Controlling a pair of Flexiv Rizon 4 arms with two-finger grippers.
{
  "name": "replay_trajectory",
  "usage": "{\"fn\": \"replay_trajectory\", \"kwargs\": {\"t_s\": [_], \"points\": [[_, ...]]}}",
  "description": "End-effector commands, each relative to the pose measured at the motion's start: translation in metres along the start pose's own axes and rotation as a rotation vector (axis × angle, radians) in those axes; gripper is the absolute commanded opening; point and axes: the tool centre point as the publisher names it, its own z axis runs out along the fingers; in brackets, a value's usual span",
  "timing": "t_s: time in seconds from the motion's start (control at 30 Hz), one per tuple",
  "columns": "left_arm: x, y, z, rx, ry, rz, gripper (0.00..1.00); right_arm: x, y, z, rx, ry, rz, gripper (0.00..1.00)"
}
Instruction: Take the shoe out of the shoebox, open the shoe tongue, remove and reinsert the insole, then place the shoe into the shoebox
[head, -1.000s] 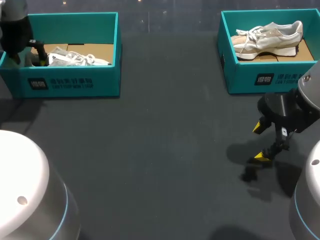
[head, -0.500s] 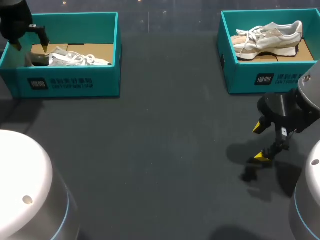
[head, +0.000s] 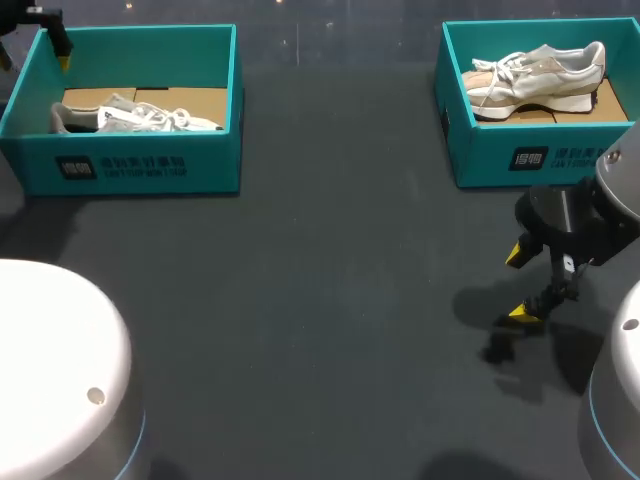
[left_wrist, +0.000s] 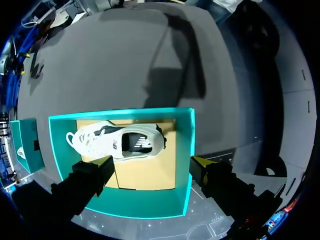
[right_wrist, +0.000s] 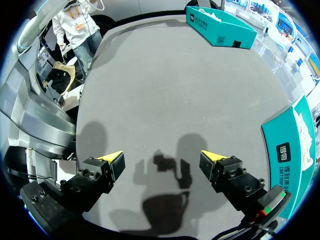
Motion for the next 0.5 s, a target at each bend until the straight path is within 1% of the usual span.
{"fn": "replay_trajectory", "kwargs": {"t_s": [0.03,0.23,0.5], "points": [[0.003,-0.016,-0.027,-0.009,0.014,0.001,1.00,0.002,-0.001,0.000,0.001,-0.003,0.000,1.00],[0.006,-0.031,-0.038,0.007,0.036,-0.008,1.00,0.002,-0.001,0.000,0.001,-0.003,0.000,1.00],[0.006,-0.048,-0.038,0.023,0.053,0.002,1.00,0.002,-0.001,0.000,0.001,-0.003,0.000,1.00]]}}
